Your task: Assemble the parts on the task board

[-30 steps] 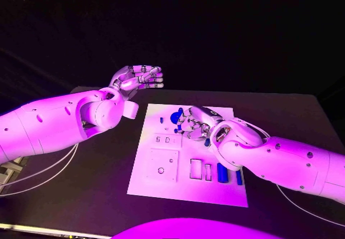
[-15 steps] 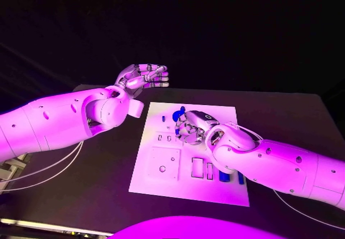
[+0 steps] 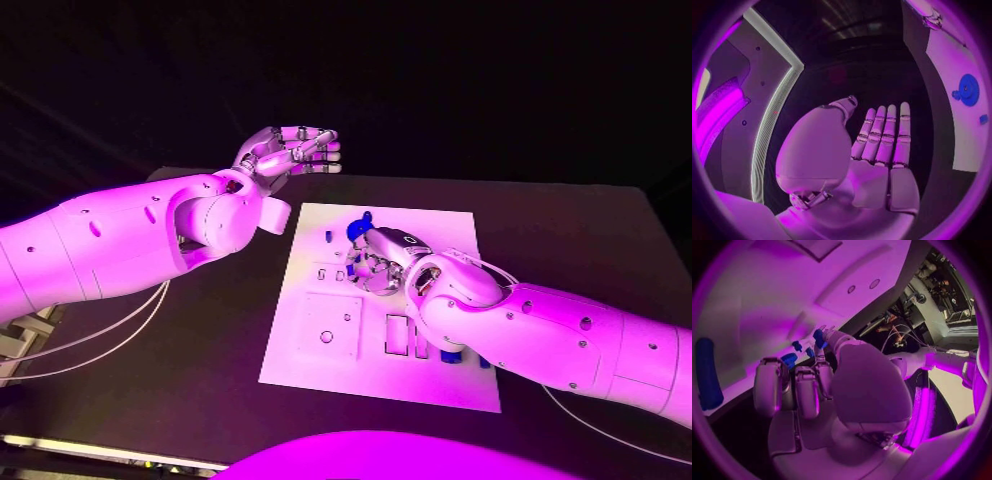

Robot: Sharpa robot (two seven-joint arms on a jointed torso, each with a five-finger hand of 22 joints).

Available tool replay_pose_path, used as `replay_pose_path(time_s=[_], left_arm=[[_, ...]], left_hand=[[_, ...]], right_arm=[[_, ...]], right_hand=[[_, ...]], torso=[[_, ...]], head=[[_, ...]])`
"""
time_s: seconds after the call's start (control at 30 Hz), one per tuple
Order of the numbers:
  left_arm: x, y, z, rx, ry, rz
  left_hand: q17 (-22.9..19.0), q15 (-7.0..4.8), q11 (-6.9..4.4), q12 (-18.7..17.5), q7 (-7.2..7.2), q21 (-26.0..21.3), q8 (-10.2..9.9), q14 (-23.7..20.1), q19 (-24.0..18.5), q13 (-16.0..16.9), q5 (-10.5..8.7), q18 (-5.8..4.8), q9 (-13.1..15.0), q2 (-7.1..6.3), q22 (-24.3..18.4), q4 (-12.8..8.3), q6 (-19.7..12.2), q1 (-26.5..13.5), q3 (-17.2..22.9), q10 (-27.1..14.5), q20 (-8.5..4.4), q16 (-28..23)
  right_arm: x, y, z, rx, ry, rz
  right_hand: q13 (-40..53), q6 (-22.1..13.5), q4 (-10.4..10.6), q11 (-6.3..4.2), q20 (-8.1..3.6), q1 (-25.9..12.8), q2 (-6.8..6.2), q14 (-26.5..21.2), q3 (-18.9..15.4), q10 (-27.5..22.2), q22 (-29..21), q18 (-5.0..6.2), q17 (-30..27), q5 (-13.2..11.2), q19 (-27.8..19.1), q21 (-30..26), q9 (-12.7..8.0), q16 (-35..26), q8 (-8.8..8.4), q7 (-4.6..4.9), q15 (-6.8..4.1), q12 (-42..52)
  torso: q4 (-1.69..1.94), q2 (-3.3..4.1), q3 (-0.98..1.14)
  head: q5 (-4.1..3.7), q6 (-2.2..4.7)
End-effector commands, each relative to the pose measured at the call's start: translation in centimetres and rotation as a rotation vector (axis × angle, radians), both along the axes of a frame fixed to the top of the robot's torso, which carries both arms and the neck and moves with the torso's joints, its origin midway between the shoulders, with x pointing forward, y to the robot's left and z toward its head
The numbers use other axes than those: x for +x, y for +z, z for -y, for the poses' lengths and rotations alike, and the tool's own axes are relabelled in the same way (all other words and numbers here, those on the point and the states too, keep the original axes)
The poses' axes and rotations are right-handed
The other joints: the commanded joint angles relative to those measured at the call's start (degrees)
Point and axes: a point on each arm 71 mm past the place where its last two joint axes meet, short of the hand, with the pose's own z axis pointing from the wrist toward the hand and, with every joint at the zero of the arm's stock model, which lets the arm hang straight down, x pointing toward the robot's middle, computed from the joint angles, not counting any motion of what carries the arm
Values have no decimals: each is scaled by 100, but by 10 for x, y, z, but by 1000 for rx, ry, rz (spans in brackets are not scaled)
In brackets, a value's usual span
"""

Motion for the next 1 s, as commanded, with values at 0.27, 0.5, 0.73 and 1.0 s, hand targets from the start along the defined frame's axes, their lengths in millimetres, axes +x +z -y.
replay_pose_path(time_s=[0.27, 0.5, 0.73, 1.0], left_arm=[[0, 1, 3, -1, -11, 6], [0, 1, 3, 1, -11, 5], [1, 0, 2, 2, -9, 4], [1, 0, 1, 3, -7, 3]], left_hand=[[-8, 8, -18, 0, 331, -5, -19, -5, 26, -1, -35, 82, 7, 26, -6, -3, -43, -23, -4, -22, 7, -33], [-8, 8, -18, 0, 331, -5, -19, -5, 26, -1, -35, 82, 7, 26, -6, -3, -43, -23, -4, -22, 7, -33], [-8, 8, -18, 0, 331, -5, -19, -5, 26, -1, -35, 82, 7, 26, -6, -3, -43, -23, -4, -22, 7, -33], [-8, 8, -18, 0, 331, -5, -19, -5, 26, -1, -35, 82, 7, 26, -6, -3, -43, -23, -4, -22, 7, -33]], right_arm=[[-1, -5, -4, -18, 3, -4], [-1, -6, -4, -17, -2, -5], [-2, -7, -4, -15, -3, -7], [-2, -9, -5, -13, -4, -13]], right_hand=[[12, 29, 5, 21, -22, -48, -47, 545, 24, 2, 1149, -79, 1283, 10, 133, -2, 156, 21, 128, 3, -18, -40], [10, 4, 10, 28, -19, -83, -74, 545, 24, -2, 1147, -78, 1282, 10, 132, -7, 155, 21, 122, 11, -13, -47], [-9, -23, 21, 37, -14, -133, -113, 545, 20, -19, 1144, -76, 1281, 9, 127, -20, 153, 20, 116, 23, -5, -67], [-37, -62, 32, 48, -7, -176, -151, 543, 21, -45, 1137, -71, 1273, 10, 118, -48, 146, 17, 101, 36, 4, -93]], torso=[[-2, 1, 1], [-6, -1, -3], [-8, -3, -2], [-4, -3, -6]], head=[[8, -12], [5, -24], [4, -27], [1, -29]])
